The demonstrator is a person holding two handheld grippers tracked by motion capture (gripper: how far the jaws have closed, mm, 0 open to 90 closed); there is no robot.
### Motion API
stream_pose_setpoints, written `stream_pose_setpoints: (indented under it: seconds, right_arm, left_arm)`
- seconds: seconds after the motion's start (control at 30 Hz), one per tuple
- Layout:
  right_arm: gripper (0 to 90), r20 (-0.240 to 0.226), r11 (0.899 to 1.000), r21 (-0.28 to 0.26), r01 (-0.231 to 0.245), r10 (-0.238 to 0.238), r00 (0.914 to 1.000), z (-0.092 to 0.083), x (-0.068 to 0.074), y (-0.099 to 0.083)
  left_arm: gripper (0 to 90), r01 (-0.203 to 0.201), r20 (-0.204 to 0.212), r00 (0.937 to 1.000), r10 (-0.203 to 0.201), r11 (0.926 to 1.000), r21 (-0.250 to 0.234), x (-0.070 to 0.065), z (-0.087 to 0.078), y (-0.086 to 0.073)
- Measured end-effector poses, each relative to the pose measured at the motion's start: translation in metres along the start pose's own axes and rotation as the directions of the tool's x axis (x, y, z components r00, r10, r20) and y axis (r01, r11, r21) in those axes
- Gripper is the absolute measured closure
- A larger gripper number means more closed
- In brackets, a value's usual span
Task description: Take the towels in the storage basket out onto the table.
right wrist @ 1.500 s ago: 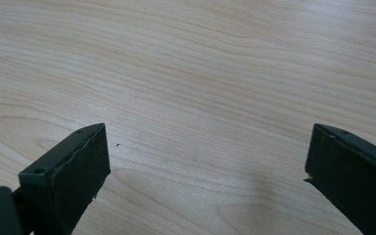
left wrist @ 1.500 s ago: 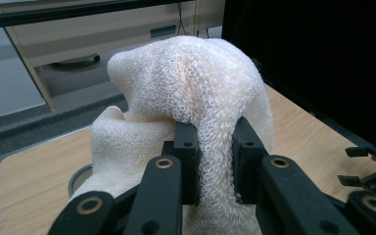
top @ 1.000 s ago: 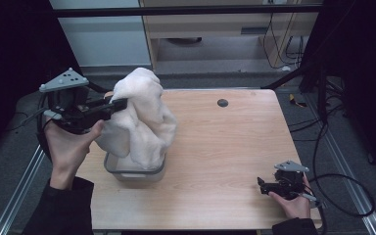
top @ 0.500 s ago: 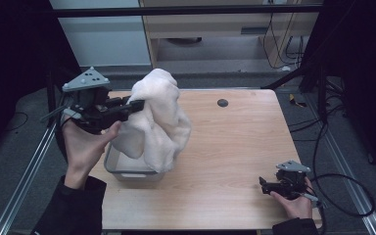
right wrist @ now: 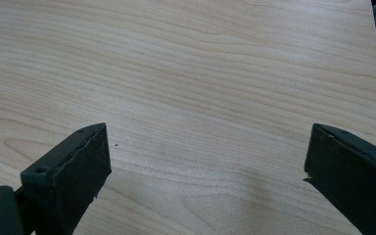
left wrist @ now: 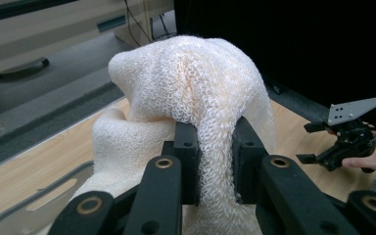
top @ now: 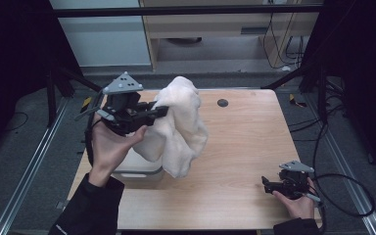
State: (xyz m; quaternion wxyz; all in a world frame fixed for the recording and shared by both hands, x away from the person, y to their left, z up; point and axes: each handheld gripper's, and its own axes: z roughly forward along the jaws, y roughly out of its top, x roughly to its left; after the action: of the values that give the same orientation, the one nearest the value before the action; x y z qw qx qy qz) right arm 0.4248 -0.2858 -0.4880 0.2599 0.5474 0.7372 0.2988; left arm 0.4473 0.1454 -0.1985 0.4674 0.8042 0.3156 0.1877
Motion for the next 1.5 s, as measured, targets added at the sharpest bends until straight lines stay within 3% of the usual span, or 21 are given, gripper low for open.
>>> stream_pose_setpoints:
  seconds: [0.67,1.17,1.5]
  right_arm:
    - [3.4,-0.001,1.000,-0.006,0.008,-0.008,1.0000,0.001,-0.001,-0.001]
    - [3.3,0.004,1.000,-0.019,0.011,-0.011,0.9999,0.001,-0.001,-0.002]
    - [3.4,0.006,1.000,-0.018,0.022,-0.022,0.9997,0.003,-0.001,-0.003]
  left_arm:
    - [76.6,-0.032,0.038,0.9988,0.029,0.9959,0.085,-0.021,0.063,-0.014]
    - [76.5,-0.009,0.086,0.9963,-0.005,0.9872,0.159,-0.024,0.124,-0.038]
    - [76.4,-0.016,0.120,0.9927,-0.008,0.9802,0.198,-0.031,0.163,-0.058]
